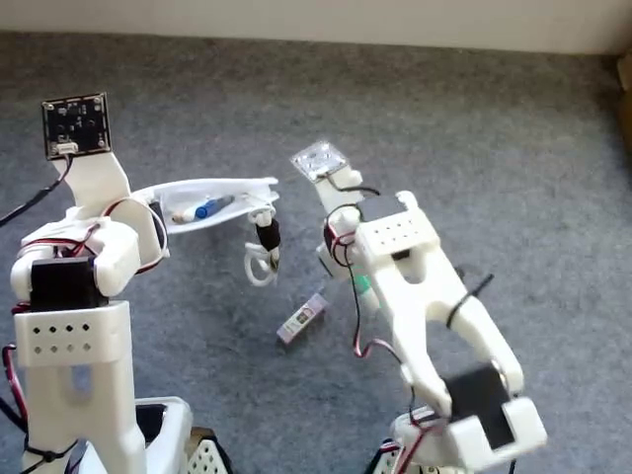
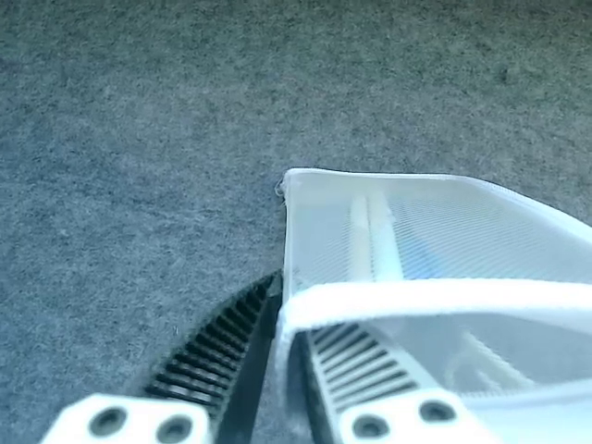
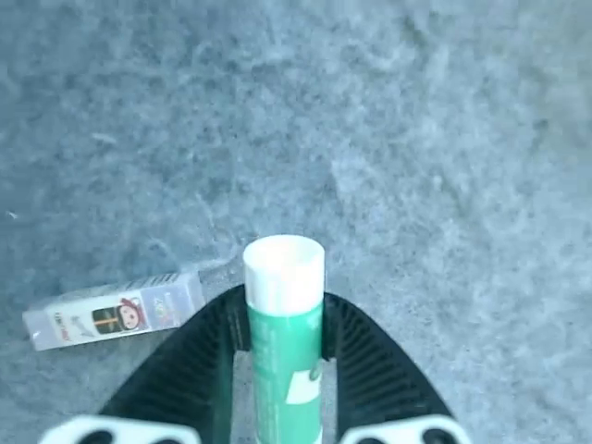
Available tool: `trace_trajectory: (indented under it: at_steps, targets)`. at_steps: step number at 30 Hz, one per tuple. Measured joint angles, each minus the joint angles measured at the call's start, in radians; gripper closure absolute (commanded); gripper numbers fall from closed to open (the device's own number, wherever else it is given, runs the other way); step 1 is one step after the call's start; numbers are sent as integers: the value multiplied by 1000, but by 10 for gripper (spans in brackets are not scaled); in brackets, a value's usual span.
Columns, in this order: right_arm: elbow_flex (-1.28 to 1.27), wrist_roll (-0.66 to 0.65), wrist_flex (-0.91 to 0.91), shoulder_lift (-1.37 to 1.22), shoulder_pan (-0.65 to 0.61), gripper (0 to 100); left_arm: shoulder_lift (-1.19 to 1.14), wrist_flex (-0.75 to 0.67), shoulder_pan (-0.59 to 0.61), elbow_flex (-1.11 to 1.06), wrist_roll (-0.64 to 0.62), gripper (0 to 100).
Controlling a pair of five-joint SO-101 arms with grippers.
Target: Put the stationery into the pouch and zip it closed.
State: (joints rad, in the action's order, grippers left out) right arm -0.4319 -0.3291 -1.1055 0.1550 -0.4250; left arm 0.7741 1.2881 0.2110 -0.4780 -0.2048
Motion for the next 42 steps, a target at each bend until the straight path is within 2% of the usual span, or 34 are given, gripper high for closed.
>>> trace_trajectory:
  at_steps: [5,8,14,16,23,34,38,42]
  targets:
    - [0,0,-37,281,-9,993,-5,-6,0,3,0,993]
    - [0,46,-37,448,-44,993,-12,-6,3,9,0,993]
    - [0,155,-32,713,-210,993,-12,-6,3,9,0,993]
    - [0,180,21,766,-272,993,-12,-6,3,9,0,993]
    - [-80,221,411,816,-442,993,-12,-6,3,9,0,993]
    - [-361,221,1189,635,-457,993,-12,-6,3,9,0,993]
    - [-408,221,1349,535,-457,993,-12,-6,3,9,0,993]
    - [-456,221,1427,477,-430,993,-12,-6,3,9,0,993]
